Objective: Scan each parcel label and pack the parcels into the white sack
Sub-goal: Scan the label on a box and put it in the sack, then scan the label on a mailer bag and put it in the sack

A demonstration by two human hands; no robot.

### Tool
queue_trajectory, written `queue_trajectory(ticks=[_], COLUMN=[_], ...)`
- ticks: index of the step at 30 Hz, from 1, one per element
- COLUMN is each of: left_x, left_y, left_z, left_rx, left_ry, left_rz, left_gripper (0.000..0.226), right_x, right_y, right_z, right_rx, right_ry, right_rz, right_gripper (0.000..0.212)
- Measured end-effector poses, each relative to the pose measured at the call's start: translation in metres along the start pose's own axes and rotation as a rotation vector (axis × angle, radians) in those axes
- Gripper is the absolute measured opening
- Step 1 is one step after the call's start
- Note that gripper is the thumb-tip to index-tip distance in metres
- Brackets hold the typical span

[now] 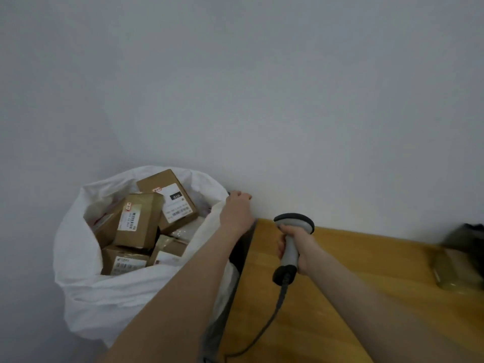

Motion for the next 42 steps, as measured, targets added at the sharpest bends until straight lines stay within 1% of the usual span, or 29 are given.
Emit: queue_trajectory(ticks=[3, 5, 10, 16, 19, 23, 25, 28, 32, 36, 39, 42], left_x=[-0.013, -0.024, -0.050, -0.066, -0.073, -0.081, -0.086, -0.096, -0.105, -0.116, -0.121, -0.116], left_y=[0.064, 0.106, 0.208, 0.298, 0.322, 0.320, 0.309, 0.292, 0.293, 0.343, 0.397, 0.453], left_z=[0.055, 0.090, 0.158, 0.215, 0.231, 0.238, 0.235, 0.233, 0.242, 0.261, 0.277, 0.295], left_rx=[0.032, 0.071, 0.117, 0.134, 0.157, 0.160, 0.141, 0.114, 0.076, 0.045, 0.042, 0.014], left_ry=[-0.163, -0.234, -0.331, -0.426, -0.455, -0.460, -0.458, -0.441, -0.442, -0.465, -0.499, -0.518], left_rz=[0.030, 0.039, 0.097, 0.173, 0.193, 0.181, 0.167, 0.159, 0.181, 0.273, 0.362, 0.406], left_gripper=[0.046, 0.046, 0.047, 0.046, 0.049, 0.049, 0.049, 0.046, 0.045, 0.045, 0.045, 0.047], right_x=[-0.044, -0.075, -0.146, -0.211, -0.228, -0.228, -0.224, -0.221, -0.237, -0.276, -0.303, -0.326], right_y=[0.000, -0.001, -0.009, -0.014, -0.010, 0.002, 0.010, 0.021, 0.025, 0.009, -0.013, -0.039], right_z=[-0.063, -0.108, -0.213, -0.307, -0.330, -0.329, -0.320, -0.306, -0.309, -0.346, -0.383, -0.430], right_rx=[-0.007, -0.022, -0.085, -0.049, 0.067, 0.206, 0.198, 0.115, 0.105, 0.081, 0.078, 0.085], right_ry=[0.038, 0.070, 0.161, 0.264, 0.292, 0.283, 0.281, 0.306, 0.402, 0.542, 0.609, 0.671], right_rz=[0.046, 0.056, 0.066, 0.098, 0.061, -0.006, -0.013, -0.020, -0.107, -0.169, -0.202, -0.239], right_gripper=[0.021, 0.023, 0.018, 0.019, 0.020, 0.019, 0.020, 0.018, 0.014, 0.014, 0.013, 0.014])
Point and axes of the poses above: each hand's wrist, its own x-axis towards the middle knuckle, its own z-axis out of the palm, y = z × x, the point moved 6 cm from there along x, towards the middle knuckle, and after that the axes turned 15 degrees about -y, right-handed, at the moved point
